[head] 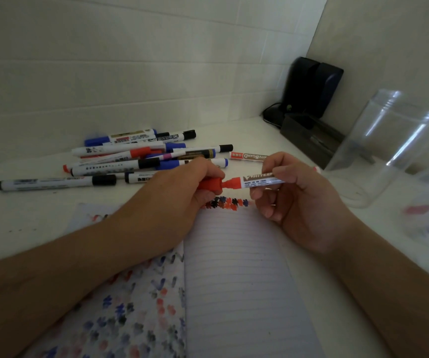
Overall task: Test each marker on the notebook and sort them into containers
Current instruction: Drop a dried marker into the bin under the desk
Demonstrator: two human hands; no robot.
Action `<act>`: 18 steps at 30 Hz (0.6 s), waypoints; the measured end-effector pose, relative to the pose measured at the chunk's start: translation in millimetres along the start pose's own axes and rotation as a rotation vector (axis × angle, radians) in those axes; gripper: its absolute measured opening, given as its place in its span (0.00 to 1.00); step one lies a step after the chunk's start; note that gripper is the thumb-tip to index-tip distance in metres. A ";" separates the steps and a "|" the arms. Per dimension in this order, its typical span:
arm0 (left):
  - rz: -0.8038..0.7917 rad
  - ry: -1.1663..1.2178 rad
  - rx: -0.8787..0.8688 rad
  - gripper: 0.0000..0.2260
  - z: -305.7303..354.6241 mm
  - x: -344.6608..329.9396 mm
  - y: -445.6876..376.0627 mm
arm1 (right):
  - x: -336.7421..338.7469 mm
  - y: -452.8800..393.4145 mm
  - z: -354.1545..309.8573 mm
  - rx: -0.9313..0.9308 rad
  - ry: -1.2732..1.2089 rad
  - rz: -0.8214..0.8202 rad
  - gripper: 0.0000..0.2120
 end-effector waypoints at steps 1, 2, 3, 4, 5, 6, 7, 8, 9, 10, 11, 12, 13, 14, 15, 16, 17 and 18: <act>-0.002 -0.010 0.001 0.13 0.1 -0.2 0.0 | -0.1 0.1 0.0 0.002 0.006 -0.002 0.04; -0.005 -0.018 0.003 0.14 0.3 -0.4 0.0 | -0.1 0.2 0.0 0.003 0.012 -0.006 0.03; -0.005 -0.021 0.002 0.14 0.5 -0.5 0.1 | -0.1 0.1 0.3 0.002 0.016 -0.010 0.03; -0.004 -0.020 0.000 0.14 0.6 -0.4 0.3 | -0.1 -0.1 0.5 0.000 0.020 -0.013 0.03; -0.001 -0.018 -0.004 0.14 0.9 -0.3 0.5 | 0.0 -0.1 0.7 -0.002 0.024 -0.015 0.02; -0.001 -0.019 -0.006 0.14 1.1 -0.1 0.8 | 0.1 -0.4 1.0 -0.004 0.030 -0.014 0.02; -0.001 -0.020 -0.009 0.14 1.4 0.0 0.8 | 0.1 -0.5 1.1 -0.004 0.035 -0.012 0.02; -0.001 -0.021 -0.013 0.14 1.5 0.0 0.9 | 0.0 -0.6 1.2 -0.002 0.037 -0.013 0.01; -0.003 -0.023 -0.017 0.14 1.7 0.0 0.9 | -0.2 -0.6 1.1 0.000 0.037 -0.015 0.00; -0.005 -0.024 -0.021 0.14 1.8 -0.1 0.9 | -0.6 -0.5 1.1 0.001 0.036 -0.018 0.01; -0.004 -0.022 -0.025 0.14 2.0 -0.1 1.0 | -0.7 -0.3 1.0 0.000 0.034 -0.018 0.01; 0.000 -0.017 -0.031 0.13 2.5 0.3 1.1 | -0.7 -0.3 1.0 -0.001 0.035 -0.017 0.01; 0.005 -0.015 -0.038 0.13 2.9 0.6 1.2 | -0.8 -0.3 0.8 0.000 0.037 -0.017 0.01; 0.008 -0.017 -0.045 0.13 3.5 0.8 1.2 | -1.2 -0.3 0.3 0.005 0.042 -0.017 0.02; 0.011 -0.021 -0.051 0.13 3.7 1.0 1.2 | -1.6 -0.4 -0.2 0.013 0.051 -0.016 0.02; 0.012 -0.025 -0.055 0.13 3.8 0.9 1.0 | -1.4 -0.7 -0.3 0.020 0.065 -0.010 0.03; 0.014 -0.028 -0.058 0.13 3.8 1.0 1.1 | -1.0 -0.9 -0.3 0.027 0.083 -0.003 0.03; 0.015 -0.031 -0.064 0.13 4.2 0.8 1.3 | -0.9 -0.8 -0.3 0.033 0.105 0.006 0.04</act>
Point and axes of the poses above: each hand's wrist, its own y-axis away from the middle knuckle, its own x-axis out of the back of the hand, z = x × y, the point moved 6 cm from there along -y, towards the middle knuckle
